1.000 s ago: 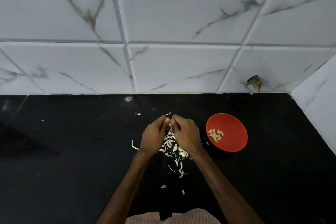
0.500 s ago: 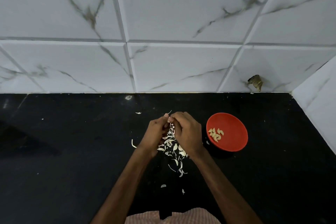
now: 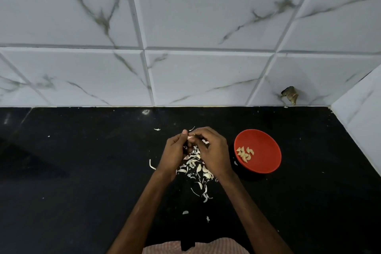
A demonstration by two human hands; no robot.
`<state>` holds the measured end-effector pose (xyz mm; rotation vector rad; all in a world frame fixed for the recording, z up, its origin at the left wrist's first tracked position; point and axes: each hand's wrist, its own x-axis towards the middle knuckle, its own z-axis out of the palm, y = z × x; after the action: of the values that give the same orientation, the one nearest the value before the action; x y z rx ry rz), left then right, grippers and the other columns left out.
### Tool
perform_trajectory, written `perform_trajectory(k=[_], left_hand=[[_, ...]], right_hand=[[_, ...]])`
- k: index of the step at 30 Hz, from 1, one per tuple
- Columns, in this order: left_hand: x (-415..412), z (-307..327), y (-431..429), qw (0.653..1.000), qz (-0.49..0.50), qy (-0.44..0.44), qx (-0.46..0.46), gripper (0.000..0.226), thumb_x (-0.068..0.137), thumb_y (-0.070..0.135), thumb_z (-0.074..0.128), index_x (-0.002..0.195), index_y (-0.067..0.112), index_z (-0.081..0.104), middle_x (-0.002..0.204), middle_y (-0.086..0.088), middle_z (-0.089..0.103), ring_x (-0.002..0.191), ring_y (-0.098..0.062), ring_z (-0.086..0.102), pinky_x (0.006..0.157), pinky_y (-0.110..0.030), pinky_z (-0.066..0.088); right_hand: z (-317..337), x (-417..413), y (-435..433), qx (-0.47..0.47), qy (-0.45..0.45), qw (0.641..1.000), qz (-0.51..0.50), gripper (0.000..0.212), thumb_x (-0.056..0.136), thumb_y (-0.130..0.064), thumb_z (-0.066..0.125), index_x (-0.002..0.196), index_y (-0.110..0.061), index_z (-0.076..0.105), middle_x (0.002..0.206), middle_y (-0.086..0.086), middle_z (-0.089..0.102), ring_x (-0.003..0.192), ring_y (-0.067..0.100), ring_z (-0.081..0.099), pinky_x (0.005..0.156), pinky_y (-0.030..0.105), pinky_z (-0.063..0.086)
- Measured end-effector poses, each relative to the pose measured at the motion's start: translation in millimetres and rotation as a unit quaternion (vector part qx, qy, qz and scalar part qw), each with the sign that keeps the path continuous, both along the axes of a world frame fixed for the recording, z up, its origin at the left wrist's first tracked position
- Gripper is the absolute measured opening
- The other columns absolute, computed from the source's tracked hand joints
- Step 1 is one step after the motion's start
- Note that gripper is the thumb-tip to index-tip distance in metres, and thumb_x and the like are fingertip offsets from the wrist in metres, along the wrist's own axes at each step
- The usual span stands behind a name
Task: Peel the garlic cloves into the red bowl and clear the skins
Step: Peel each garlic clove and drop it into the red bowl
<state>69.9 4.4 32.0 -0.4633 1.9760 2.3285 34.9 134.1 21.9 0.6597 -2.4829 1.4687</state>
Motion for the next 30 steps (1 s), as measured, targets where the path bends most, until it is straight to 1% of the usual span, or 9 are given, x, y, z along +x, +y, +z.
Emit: perform_trajectory(k=[3,5,9,12,16,18,21,24,30], left_hand=[[0,-4,0,0.999,-0.027,0.017,-0.044,0.044,0.109,0.03,0.039,0.074,0.019,0.064,0.062,0.006,0.054,0.05,0.001,0.046,0.047,-0.012,0.034],[0,-6,-1,0.991,-0.033,0.051,-0.121,0.039,0.109,0.027,0.039,0.08,0.016,0.061,0.066,0.007,0.056,0.057,-0.001,0.047,0.056,-0.018,0.037],[0,-14,-4,0.958,-0.042,0.092,-0.268,0.021,0.106,0.024,0.05,0.089,0.013,0.057,0.075,0.001,0.061,0.067,-0.01,0.052,0.064,-0.037,0.043],[0,-17,-2,0.934,-0.005,0.102,-0.343,0.01,0.101,0.024,0.059,0.093,0.017,0.058,0.08,0.008,0.062,0.07,-0.004,0.055,0.061,-0.024,0.041],[0,-21,0,0.916,0.067,0.118,-0.378,0.006,0.097,0.021,0.065,0.094,0.016,0.064,0.086,0.008,0.064,0.076,-0.005,0.061,0.063,-0.016,0.042],[1,-21,1,0.921,0.095,0.115,-0.361,0.004,0.094,0.02,0.069,0.092,0.018,0.066,0.083,0.009,0.066,0.073,-0.004,0.062,0.063,-0.016,0.044],[1,-21,2,0.956,0.122,0.101,-0.245,0.003,0.091,0.017,0.073,0.091,0.02,0.071,0.073,0.005,0.07,0.06,-0.011,0.065,0.055,-0.03,0.052],[3,-20,5,0.972,0.136,0.105,-0.163,0.006,0.093,0.014,0.07,0.094,0.019,0.073,0.071,0.0,0.07,0.047,-0.012,0.059,0.042,-0.028,0.045],[5,-19,8,0.977,0.136,0.121,-0.108,0.006,0.098,0.019,0.065,0.098,0.023,0.069,0.088,-0.004,0.072,0.07,-0.03,0.07,0.045,-0.026,0.047]], right_hand=[[-1,-4,3,-0.016,-0.036,0.999,-0.018,0.003,0.09,-0.019,0.072,0.092,-0.017,0.073,0.091,-0.012,0.069,0.091,0.009,0.067,0.077,0.037,0.058],[0,-4,1,-0.043,-0.066,0.996,-0.04,0.005,0.091,-0.015,0.072,0.086,-0.014,0.071,0.084,-0.011,0.07,0.084,0.01,0.068,0.075,0.035,0.057],[2,-4,-5,-0.078,-0.122,0.987,-0.075,0.013,0.095,-0.011,0.068,0.082,-0.008,0.067,0.076,-0.008,0.068,0.075,0.006,0.065,0.07,0.021,0.049],[2,-3,-7,-0.061,-0.159,0.982,-0.088,0.018,0.096,-0.014,0.066,0.078,-0.012,0.066,0.069,-0.016,0.066,0.07,-0.001,0.061,0.068,0.016,0.043],[6,-1,-10,-0.015,-0.177,0.98,-0.093,0.019,0.098,-0.022,0.065,0.082,-0.011,0.067,0.076,-0.01,0.068,0.075,0.006,0.064,0.074,0.039,0.053],[7,-2,-11,-0.004,-0.187,0.978,-0.087,0.019,0.099,-0.024,0.064,0.085,-0.011,0.068,0.08,-0.007,0.07,0.079,0.011,0.066,0.079,0.044,0.053],[8,-1,-10,0.006,-0.201,0.976,-0.082,0.02,0.1,-0.027,0.062,0.087,-0.014,0.069,0.084,-0.005,0.072,0.083,0.012,0.067,0.082,0.047,0.053],[9,-1,-10,0.001,-0.186,0.979,-0.083,0.019,0.1,-0.027,0.062,0.088,-0.014,0.069,0.084,-0.006,0.071,0.082,0.01,0.067,0.08,0.047,0.054],[8,-4,-4,0.02,-0.129,0.99,-0.058,0.01,0.097,-0.022,0.065,0.094,-0.015,0.071,0.087,-0.009,0.071,0.084,0.005,0.066,0.077,0.033,0.056]])
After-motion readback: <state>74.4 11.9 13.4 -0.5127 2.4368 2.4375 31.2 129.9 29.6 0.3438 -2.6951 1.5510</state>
